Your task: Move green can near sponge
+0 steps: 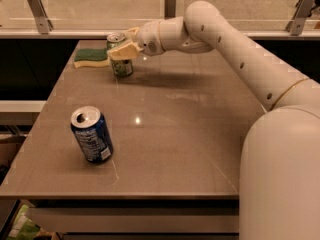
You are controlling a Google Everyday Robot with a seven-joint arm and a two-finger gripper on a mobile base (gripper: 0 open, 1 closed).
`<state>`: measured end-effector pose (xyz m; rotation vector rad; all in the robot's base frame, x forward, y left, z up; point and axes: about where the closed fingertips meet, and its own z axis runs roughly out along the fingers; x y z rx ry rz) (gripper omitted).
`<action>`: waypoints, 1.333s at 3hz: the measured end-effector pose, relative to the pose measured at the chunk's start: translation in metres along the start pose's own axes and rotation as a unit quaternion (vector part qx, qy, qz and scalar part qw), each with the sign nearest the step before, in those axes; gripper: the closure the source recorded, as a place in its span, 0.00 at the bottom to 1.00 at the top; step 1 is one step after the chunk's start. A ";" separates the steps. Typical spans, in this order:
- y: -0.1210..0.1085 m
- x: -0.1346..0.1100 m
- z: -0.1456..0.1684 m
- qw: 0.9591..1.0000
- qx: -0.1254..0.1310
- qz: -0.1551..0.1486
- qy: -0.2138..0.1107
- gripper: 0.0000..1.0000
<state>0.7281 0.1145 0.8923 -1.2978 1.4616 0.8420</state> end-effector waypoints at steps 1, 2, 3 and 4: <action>-0.002 0.003 0.011 1.000 -0.011 0.002 0.003 1.00; -0.002 0.003 0.013 1.000 -0.013 0.002 0.002 0.82; -0.002 0.002 0.013 1.000 -0.013 0.002 0.002 0.59; -0.002 0.001 0.013 1.000 -0.013 0.002 0.002 0.36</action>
Offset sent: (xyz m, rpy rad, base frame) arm 0.0043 0.0079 -0.0055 -0.0049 0.0099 0.0168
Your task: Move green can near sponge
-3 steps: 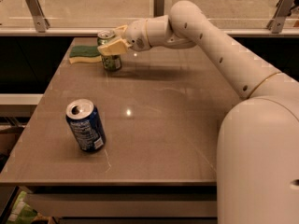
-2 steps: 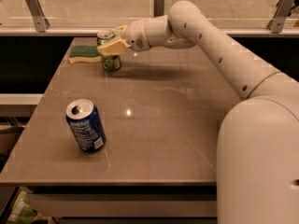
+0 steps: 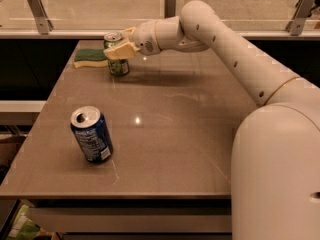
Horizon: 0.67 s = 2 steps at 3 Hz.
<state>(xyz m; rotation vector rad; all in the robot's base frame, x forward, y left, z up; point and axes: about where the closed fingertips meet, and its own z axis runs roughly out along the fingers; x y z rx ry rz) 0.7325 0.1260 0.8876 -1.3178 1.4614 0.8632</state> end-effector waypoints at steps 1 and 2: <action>0.000 0.000 0.000 1.000 0.000 0.000 0.000 0.12; 0.001 0.000 0.003 1.000 -0.003 0.000 0.000 0.00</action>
Offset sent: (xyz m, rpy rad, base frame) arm 0.0000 0.0001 0.0000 0.0000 0.0001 0.0002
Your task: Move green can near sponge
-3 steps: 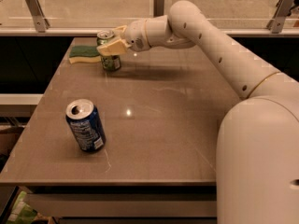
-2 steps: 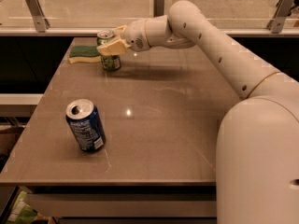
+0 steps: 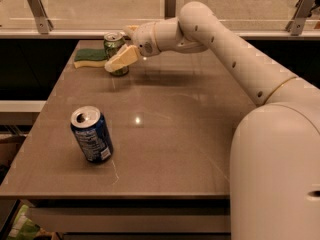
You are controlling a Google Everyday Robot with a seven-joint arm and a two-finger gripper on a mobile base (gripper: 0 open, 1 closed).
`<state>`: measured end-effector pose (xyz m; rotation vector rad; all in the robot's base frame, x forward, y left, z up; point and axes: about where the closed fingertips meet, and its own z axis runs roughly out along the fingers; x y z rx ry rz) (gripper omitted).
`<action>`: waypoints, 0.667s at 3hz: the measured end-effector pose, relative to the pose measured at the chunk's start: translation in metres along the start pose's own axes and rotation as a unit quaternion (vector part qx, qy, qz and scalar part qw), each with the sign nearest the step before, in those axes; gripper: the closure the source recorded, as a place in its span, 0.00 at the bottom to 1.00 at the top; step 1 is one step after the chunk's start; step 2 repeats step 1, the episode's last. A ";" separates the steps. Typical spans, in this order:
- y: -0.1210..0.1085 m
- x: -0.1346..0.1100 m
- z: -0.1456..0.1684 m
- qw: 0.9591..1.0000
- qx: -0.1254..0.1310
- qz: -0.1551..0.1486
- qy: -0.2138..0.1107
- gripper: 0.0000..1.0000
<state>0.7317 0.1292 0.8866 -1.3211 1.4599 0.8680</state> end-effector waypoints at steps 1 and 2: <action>0.000 0.000 0.000 1.000 0.000 0.000 0.000 0.00; 0.000 0.000 0.000 1.000 0.000 0.000 0.000 0.00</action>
Offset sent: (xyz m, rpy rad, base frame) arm 0.0000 0.0000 0.0000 0.0000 0.0000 0.0000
